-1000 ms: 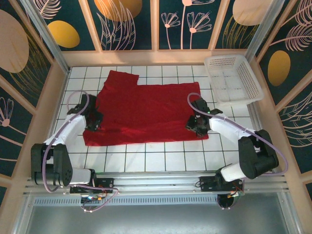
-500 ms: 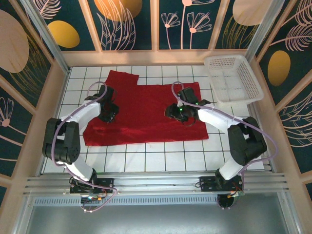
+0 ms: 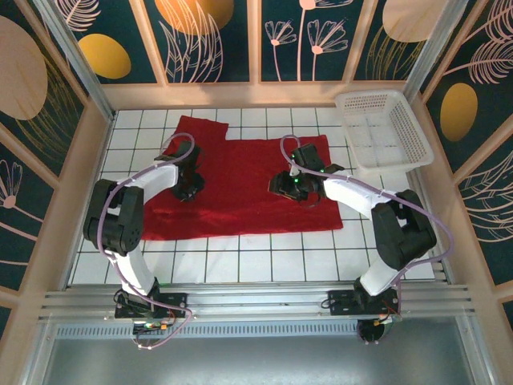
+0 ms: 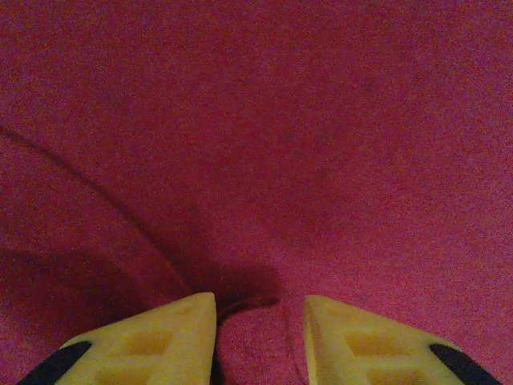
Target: Fold and stack the t-shirts
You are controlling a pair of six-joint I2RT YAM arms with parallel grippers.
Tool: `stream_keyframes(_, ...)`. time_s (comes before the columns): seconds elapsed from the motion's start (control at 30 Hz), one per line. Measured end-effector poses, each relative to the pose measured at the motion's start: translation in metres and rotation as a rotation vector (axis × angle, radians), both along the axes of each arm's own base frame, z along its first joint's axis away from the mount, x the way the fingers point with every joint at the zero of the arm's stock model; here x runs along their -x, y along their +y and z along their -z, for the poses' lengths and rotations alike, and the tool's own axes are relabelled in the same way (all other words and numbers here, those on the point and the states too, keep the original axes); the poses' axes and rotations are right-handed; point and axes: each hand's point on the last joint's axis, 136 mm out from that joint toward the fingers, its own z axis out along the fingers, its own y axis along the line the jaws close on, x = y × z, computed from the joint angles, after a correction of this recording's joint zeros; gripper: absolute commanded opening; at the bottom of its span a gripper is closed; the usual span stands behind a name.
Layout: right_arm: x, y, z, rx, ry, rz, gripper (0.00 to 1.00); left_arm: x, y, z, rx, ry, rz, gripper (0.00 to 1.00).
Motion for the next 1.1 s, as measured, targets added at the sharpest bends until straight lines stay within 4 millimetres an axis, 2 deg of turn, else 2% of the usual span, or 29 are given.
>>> stream_keyframes(0.37, 0.002, 0.001, 0.003, -0.008, 0.015, -0.008, 0.46, -0.004, 0.001, 0.008, -0.096, 0.007, 0.191, 0.32)
stream_keyframes(0.7, 0.000, -0.001, 0.004, -0.007, 0.019, -0.002, 0.46, -0.001, -0.010, 0.009, -0.112, 0.008, 0.251, 0.13)
stream_keyframes(0.8, -0.001, -0.002, 0.004, -0.007, 0.020, 0.001, 0.46, 0.001, -0.009, 0.009, -0.118, 0.016, 0.249, 0.01)
stream_keyframes(1.1, -0.002, -0.003, 0.005, -0.006, 0.021, 0.004, 0.45, 0.006, -0.003, 0.003, -0.144, 0.024, 0.248, 0.00)
